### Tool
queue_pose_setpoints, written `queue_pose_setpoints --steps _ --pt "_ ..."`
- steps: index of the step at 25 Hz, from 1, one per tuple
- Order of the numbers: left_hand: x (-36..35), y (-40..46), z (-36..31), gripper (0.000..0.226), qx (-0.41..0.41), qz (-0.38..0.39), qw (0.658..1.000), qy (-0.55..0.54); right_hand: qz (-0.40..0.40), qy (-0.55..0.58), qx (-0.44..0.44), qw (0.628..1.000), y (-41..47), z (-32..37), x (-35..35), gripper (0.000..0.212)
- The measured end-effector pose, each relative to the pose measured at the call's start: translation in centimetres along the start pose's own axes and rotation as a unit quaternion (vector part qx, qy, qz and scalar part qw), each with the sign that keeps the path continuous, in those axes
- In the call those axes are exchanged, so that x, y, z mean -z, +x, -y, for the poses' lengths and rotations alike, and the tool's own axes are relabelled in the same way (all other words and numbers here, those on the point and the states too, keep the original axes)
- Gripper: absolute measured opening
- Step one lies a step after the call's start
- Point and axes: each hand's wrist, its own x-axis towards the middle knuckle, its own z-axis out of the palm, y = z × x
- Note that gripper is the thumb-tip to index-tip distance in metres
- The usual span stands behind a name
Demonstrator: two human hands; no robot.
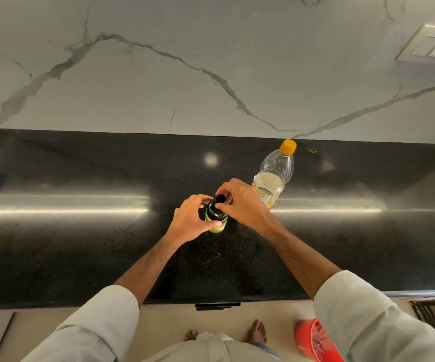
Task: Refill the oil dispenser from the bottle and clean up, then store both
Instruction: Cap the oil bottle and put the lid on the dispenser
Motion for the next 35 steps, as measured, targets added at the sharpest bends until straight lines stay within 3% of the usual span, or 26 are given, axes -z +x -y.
queue_pose_setpoints --steps 12,20,22,25,30,35 --pt "-0.6 0.2 0.7 0.056 -0.030 -0.026 0.999 -0.023 0.089 -0.115 -0.006 0.989 1.1 1.7 0.7 0.024" --pt "-0.9 0.2 0.9 0.060 -0.031 -0.034 0.999 -0.021 0.073 -0.110 -0.062 0.989 1.0 2.4 0.6 0.028" --pt "-0.8 0.1 0.8 0.061 -0.029 -0.032 0.999 -0.009 0.082 -0.119 -0.060 0.988 0.8 2.3 0.7 0.038" --pt "-0.5 -0.4 0.6 0.081 -0.023 -0.018 0.999 0.029 0.068 -0.088 -0.061 0.992 -0.4 2.0 1.1 0.070" --pt "-0.1 -4.4 -0.1 0.083 -0.015 -0.070 0.992 0.104 -0.012 -0.173 0.062 0.983 -3.8 1.7 1.7 0.063" --pt "-0.3 -11.5 0.2 0.081 -0.013 -0.120 0.968 0.219 0.008 -0.213 0.172 0.962 -7.0 2.7 -1.1 0.071"
